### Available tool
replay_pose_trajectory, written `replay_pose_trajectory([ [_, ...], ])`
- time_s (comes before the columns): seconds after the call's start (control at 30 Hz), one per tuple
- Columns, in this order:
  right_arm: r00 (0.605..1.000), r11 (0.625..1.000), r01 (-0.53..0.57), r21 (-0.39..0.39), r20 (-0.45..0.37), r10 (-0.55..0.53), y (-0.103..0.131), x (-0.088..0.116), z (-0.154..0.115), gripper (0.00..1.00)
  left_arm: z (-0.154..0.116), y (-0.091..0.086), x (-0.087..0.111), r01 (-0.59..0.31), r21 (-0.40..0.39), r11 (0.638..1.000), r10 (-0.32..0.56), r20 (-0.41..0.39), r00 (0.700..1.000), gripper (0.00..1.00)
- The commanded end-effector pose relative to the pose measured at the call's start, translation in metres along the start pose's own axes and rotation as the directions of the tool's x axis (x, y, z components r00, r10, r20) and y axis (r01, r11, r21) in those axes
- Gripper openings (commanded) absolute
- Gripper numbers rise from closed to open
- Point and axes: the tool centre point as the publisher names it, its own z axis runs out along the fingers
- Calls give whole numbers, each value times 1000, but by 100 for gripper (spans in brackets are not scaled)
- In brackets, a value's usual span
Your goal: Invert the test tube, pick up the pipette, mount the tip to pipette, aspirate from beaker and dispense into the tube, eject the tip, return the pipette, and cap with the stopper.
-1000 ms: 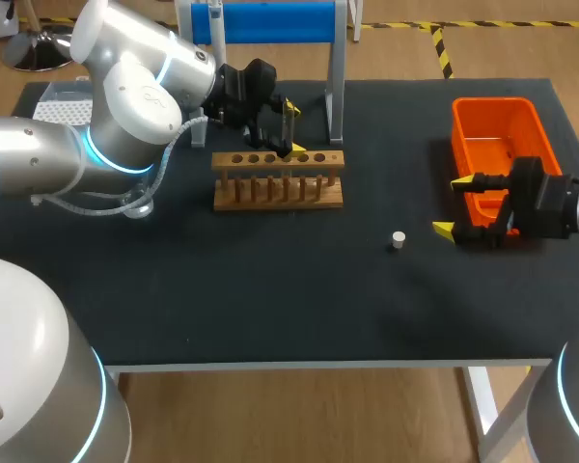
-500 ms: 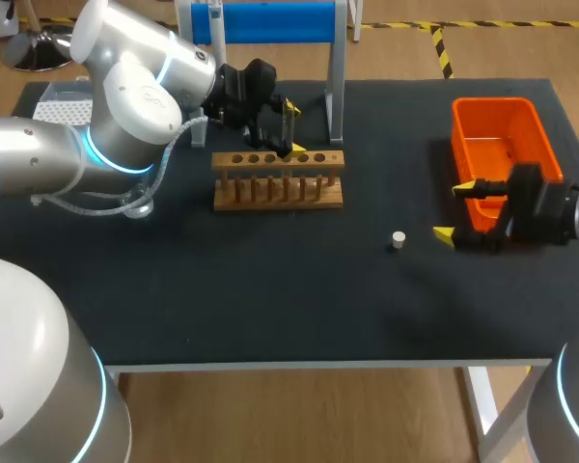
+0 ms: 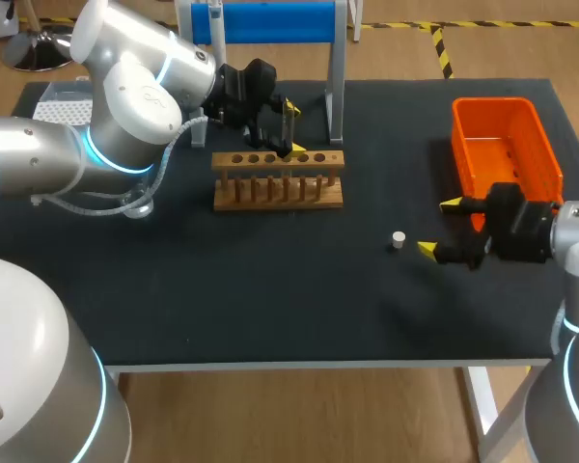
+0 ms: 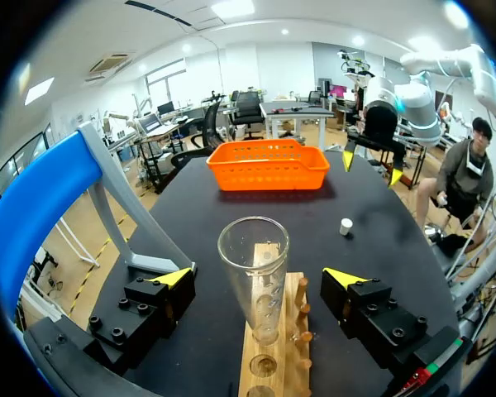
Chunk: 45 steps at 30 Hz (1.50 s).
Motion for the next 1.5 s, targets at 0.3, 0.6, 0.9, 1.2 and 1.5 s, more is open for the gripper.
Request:
replay_pose_trajectory([
  [0.3, 1000, 999, -26, 37, 15, 25, -15, 8, 29, 100, -1, 0, 0, 1, -1, 1000, -1, 0, 1000, 100],
  [0.6, 999, 998, -48, 48, 25, 47, -21, 5, 42, 100, -1, 0, 0, 1, -1, 1000, -1, 0, 1000, 100],
  [0.9, 998, 997, -58, 51, 31, 56, -28, 4, 54, 100, -1, 0, 0, 1, -1, 1000, -1, 0, 1000, 100],
  [1.2, 997, 997, -60, 54, 41, 58, -33, 1, 63, 100, -1, 0, 0, 1, -1, 1000, -1, 0, 1000, 100],
  [1.5, 996, 996, -64, 59, 58, 61, -36, -2, 72, 100, -1, 0, 0, 1, -1, 1000, -1, 0, 1000, 100],
])
